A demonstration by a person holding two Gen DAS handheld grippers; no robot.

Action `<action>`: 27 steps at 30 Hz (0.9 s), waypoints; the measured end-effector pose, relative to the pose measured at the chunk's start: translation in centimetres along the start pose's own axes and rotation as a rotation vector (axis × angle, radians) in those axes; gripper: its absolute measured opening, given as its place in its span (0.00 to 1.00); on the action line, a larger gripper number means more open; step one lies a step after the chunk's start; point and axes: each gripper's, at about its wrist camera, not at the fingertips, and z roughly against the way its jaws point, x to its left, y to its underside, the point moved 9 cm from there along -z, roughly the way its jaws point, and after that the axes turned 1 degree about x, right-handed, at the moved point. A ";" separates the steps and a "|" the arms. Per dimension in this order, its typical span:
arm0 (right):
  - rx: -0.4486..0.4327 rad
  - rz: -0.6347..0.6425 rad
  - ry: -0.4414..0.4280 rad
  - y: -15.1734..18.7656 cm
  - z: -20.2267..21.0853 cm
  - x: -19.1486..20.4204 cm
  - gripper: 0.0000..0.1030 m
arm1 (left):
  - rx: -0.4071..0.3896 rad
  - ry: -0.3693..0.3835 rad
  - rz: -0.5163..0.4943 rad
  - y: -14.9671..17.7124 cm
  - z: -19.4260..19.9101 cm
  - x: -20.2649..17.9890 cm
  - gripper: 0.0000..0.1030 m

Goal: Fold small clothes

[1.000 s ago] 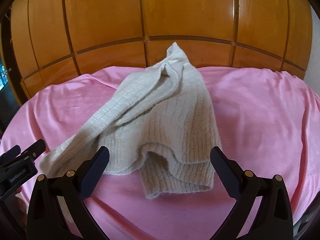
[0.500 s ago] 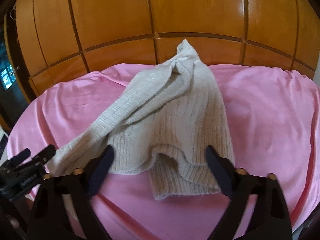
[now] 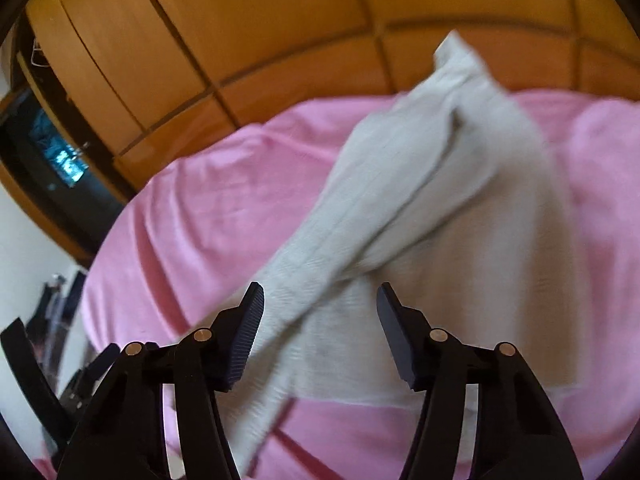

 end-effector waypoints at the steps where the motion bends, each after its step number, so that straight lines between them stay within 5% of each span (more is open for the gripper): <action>1: 0.049 -0.019 -0.042 0.5 -1.1 0.6 0.52 | 0.001 -0.006 0.008 0.0 0.0 0.4 0.98; 4: 0.166 -0.085 -0.184 2.4 -3.4 3.1 0.48 | 0.004 -0.022 0.024 -0.1 -0.2 1.7 0.98; 7: 0.260 -0.161 -0.238 5.0 -4.5 4.1 0.48 | 0.011 -0.041 0.050 0.1 -0.3 3.3 0.98; 10: 0.260 -0.169 -0.246 6.1 -4.2 4.6 0.48 | 0.011 -0.067 0.075 0.2 -0.3 5.0 0.98; 16: 0.184 -0.102 -0.186 2.9 -5.2 5.1 0.05 | 0.025 -0.074 0.075 1.0 -0.4 6.3 0.98; 22: -0.120 -0.029 -0.168 -6.4 4.0 3.9 0.05 | 0.008 -0.020 0.036 1.1 0.4 5.4 0.98; 27: -0.436 -0.095 0.070 -14.5 17.5 -7.7 0.05 | 0.041 0.105 -0.044 1.4 0.1 1.4 0.97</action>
